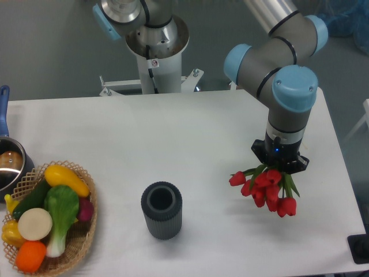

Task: Pick up the flowers from the table
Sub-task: 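Lift the grasped red tulips up off the table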

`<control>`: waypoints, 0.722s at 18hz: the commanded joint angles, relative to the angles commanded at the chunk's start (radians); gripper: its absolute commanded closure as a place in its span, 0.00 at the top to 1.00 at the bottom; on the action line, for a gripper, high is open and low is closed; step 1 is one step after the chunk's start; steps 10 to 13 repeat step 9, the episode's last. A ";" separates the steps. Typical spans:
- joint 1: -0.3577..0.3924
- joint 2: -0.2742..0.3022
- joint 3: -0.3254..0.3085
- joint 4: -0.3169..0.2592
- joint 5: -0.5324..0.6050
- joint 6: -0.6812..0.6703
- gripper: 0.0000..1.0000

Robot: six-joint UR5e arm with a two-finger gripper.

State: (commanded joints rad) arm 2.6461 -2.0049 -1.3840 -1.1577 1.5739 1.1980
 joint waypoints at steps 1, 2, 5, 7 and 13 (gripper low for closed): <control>0.002 -0.006 0.035 -0.052 0.002 0.009 0.00; 0.003 -0.011 0.064 -0.092 0.002 0.024 0.00; 0.008 -0.026 0.097 -0.112 0.006 0.037 0.00; 0.015 -0.038 0.105 -0.112 0.031 0.052 0.00; 0.017 -0.054 0.123 -0.112 0.041 0.064 0.00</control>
